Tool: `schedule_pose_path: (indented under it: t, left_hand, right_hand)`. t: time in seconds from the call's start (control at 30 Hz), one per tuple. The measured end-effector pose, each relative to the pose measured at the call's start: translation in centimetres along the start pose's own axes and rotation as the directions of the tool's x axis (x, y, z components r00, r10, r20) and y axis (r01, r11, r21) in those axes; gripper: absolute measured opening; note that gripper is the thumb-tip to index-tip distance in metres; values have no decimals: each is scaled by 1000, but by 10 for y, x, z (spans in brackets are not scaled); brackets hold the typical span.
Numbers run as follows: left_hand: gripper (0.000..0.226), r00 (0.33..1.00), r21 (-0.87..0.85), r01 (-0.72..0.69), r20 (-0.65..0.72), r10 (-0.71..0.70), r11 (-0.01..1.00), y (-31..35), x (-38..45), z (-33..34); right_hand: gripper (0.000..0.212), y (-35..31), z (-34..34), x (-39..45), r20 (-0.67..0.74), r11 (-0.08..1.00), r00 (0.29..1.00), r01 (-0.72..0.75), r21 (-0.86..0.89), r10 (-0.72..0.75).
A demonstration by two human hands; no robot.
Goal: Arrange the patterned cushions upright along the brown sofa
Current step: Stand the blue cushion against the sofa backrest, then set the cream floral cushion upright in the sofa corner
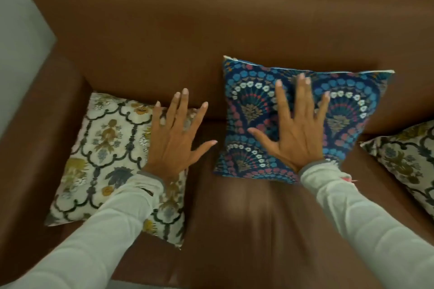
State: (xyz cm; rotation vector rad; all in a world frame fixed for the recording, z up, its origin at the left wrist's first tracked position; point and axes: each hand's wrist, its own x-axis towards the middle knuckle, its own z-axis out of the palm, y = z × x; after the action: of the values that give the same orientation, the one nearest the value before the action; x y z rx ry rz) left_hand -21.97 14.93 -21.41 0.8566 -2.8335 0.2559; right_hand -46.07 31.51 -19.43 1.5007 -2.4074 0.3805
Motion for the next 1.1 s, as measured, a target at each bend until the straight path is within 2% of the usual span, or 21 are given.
schedule_pose_path:
  t: [0.13,0.23,0.27,0.3,0.33,0.37,0.4,0.43,0.47,0.5,0.53,0.6,0.67,0.73,0.77,0.83,0.9,0.97,1.03,1.1]
  left_hand:
    - [86,997,96,39,58,-45,995,-89,-43,2]
    - [88,976,69,123,175,-133,990,-150,-76,9]
    - [90,954,29,190,232,-192,981,-167,-87,12]
    - [94,916,-35,296,293,-273,955,-181,-97,16]
    - [98,858,-120,431,363,-365,894,-192,-105,20]
    - [101,773,-220,579,454,-443,785,-200,-113,25]
    - [104,674,-311,715,546,-499,626,-207,-116,32]
    - [109,585,-373,807,617,-527,458,-212,-117,39]
    - [116,520,-412,854,657,-545,318,-215,-115,45]
    - [126,479,-447,871,679,-556,204,-217,-111,49]
    - [132,458,-485,867,690,-560,111,-218,-107,50]
    - [119,467,-568,823,670,-577,7,-215,-105,49]
    - [105,511,-668,743,597,-618,-32,-208,-115,41]
    - [121,569,-768,640,503,-650,-34,-197,-129,27]
    - [128,598,-812,583,446,-665,-20,-191,-136,20]
    - [128,634,-874,482,306,-710,54,-183,-145,11]
    - [121,609,-885,439,165,-776,157,-184,-145,2]
    - [119,524,-842,489,74,-849,229,-192,-142,-7]
    - [117,444,-801,547,31,-896,243,-202,-139,-7]
    - [118,430,-784,570,30,-903,245,-206,-135,-6]
  right_hand:
    - [104,-98,29,7,73,995,994,84,52,-87]
    - [99,-160,54,2,146,976,975,142,165,-167]
    - [97,-178,62,0,192,969,969,115,218,-158]
    - [97,-194,67,-2,259,961,961,26,275,-100]
    - [98,-207,75,-3,353,935,936,-123,334,-3]
    - [102,-217,81,-3,486,872,867,-319,371,110]
    - [105,-226,87,-2,619,758,755,-531,379,219]
    - [106,-232,92,1,717,592,628,-713,375,303]
    - [103,-235,99,3,767,410,534,-827,385,355]
    - [96,-238,106,6,790,266,479,-876,402,382]
    - [90,-240,111,7,800,181,458,-889,421,388]
    - [83,-242,115,5,779,163,501,-864,477,377]
    - [83,-240,109,-1,697,228,632,-774,591,340]
    - [91,-234,95,2,592,284,755,-655,700,282]
    - [95,-232,88,8,546,310,799,-601,737,250]
    - [99,-234,76,32,469,381,867,-497,780,169]
    - [98,-243,70,63,394,478,914,-390,787,96]
    - [98,-260,71,96,336,524,942,-294,799,16]
    - [100,-280,77,125,311,537,948,-225,813,-74]
    - [104,-298,84,145,323,554,937,-199,809,-135]
